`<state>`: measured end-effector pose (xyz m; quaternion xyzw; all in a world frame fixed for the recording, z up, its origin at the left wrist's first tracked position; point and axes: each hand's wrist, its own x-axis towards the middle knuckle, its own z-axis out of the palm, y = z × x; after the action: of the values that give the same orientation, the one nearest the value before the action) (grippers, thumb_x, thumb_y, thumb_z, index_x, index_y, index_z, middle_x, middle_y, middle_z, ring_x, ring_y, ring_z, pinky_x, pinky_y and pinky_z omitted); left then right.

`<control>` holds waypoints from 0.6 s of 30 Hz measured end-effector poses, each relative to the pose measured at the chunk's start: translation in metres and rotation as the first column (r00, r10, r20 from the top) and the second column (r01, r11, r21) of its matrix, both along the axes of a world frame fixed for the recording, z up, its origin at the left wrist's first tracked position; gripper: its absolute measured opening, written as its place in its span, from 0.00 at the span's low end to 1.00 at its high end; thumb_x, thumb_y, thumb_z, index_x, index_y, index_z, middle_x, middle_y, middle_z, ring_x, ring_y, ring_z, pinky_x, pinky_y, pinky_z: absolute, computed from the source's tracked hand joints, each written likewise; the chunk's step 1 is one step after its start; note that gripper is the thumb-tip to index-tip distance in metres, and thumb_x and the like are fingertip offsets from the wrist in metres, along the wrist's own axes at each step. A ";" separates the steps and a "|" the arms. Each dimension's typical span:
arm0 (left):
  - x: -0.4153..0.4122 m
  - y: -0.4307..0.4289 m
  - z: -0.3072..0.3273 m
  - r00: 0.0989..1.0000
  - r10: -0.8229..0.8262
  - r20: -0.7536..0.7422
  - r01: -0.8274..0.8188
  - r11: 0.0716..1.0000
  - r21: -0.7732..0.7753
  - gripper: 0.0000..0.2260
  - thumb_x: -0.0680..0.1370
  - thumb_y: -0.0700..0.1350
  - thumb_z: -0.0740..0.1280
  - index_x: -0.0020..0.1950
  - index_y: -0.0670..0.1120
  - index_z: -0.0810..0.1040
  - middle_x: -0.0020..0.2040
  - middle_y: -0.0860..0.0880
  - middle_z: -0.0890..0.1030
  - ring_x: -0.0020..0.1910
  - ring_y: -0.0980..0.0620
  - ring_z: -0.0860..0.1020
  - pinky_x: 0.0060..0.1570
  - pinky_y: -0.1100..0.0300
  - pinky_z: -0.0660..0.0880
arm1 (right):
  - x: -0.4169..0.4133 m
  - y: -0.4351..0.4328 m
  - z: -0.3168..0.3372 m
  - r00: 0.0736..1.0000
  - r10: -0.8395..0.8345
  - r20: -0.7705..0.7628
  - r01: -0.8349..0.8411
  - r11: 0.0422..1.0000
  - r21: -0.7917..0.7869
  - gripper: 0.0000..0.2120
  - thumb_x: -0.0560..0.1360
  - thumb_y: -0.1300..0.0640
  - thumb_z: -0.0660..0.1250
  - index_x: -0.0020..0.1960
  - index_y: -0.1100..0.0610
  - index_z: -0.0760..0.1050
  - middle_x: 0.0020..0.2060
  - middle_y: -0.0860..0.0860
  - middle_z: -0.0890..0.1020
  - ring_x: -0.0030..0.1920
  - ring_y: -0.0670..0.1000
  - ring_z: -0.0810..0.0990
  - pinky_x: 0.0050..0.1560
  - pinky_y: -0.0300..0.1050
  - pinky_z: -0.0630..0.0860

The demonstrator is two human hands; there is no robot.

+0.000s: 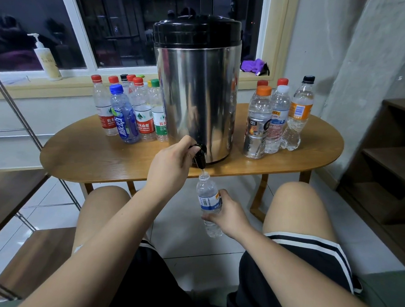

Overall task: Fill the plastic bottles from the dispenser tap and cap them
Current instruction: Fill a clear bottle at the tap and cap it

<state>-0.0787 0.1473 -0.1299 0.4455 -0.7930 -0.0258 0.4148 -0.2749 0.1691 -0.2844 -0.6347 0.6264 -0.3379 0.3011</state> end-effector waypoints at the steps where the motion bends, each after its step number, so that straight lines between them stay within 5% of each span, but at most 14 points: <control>1: 0.000 -0.001 0.000 1.000 0.000 0.003 0.000 1.000 0.001 0.08 0.89 0.53 0.61 0.53 0.51 0.71 0.39 0.52 0.80 0.37 0.46 0.76 0.36 0.45 0.76 | 0.000 0.000 0.000 1.000 0.002 -0.001 -0.002 1.000 0.001 0.32 0.70 0.46 0.84 0.67 0.46 0.71 0.60 0.44 0.84 0.57 0.48 0.83 0.58 0.45 0.80; 18: 0.002 -0.013 0.005 1.000 -0.018 0.018 0.019 1.000 -0.011 0.09 0.89 0.54 0.60 0.54 0.51 0.73 0.39 0.52 0.80 0.38 0.46 0.78 0.38 0.44 0.77 | 0.006 0.000 0.003 0.999 -0.023 0.028 0.023 1.000 -0.004 0.33 0.69 0.48 0.85 0.66 0.47 0.71 0.57 0.43 0.83 0.55 0.46 0.82 0.54 0.42 0.77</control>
<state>-0.0762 0.1347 -0.1244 0.4360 -0.8008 -0.0212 0.4101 -0.2686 0.1690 -0.2818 -0.6233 0.6286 -0.3517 0.3045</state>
